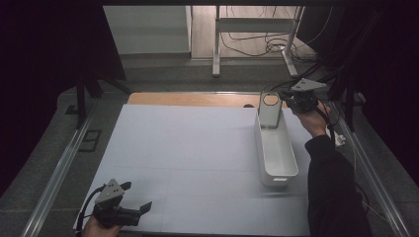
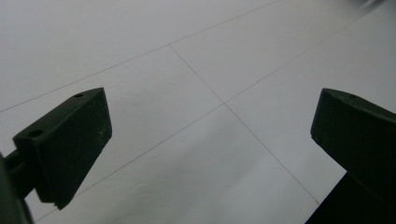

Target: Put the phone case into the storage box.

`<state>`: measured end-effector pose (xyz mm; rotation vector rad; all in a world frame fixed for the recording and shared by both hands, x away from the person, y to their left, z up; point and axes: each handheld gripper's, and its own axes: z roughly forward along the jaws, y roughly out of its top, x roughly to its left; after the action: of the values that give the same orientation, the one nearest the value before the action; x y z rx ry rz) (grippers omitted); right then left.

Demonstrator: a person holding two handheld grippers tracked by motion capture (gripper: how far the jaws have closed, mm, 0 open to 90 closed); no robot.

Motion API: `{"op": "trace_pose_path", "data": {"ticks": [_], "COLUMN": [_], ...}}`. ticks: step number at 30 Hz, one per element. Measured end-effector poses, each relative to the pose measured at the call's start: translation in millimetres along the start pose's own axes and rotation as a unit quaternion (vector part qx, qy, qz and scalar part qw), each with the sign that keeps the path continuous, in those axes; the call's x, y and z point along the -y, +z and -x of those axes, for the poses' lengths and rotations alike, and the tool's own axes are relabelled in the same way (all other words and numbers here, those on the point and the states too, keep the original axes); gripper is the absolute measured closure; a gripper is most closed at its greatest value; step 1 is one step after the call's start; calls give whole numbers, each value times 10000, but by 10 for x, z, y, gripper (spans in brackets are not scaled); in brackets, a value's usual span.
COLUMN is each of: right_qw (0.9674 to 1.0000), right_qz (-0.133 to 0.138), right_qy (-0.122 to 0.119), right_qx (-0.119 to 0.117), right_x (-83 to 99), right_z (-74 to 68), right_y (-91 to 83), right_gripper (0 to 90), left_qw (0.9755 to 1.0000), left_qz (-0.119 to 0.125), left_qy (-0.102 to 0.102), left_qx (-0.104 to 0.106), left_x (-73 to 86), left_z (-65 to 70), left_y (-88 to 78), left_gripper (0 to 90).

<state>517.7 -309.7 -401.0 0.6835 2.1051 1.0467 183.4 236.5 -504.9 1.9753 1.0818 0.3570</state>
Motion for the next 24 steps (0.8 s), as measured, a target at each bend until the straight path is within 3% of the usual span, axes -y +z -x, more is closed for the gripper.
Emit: {"op": "trace_pose_path", "data": {"ticks": [10, 11, 15, 24], "right_qw": [10000, 9999, 9998, 9989], "right_qz": [10, -39, -46, -206], "right_qy": [52, 13, 68, 337], "right_qx": [22, 134, 160, 269], "right_x": [66, 67, 68, 77], "right_z": [14, 6, -1, 3], "right_y": [31, 37, 43, 45], "right_gripper": [765, 757, 725, 561], "left_qw": [10000, 10000, 10000, 10000], "left_qz": [-8, -10, -5, -6], "left_qy": [0, 1, 0, 3], "left_qx": [-3, -6, -7, -5], "left_x": [0, 0, 1, 1], "left_z": [2, 3, 1, 3], "left_y": [1, 1, -1, -1], "left_gripper": [0, 0, 0, 0]}}
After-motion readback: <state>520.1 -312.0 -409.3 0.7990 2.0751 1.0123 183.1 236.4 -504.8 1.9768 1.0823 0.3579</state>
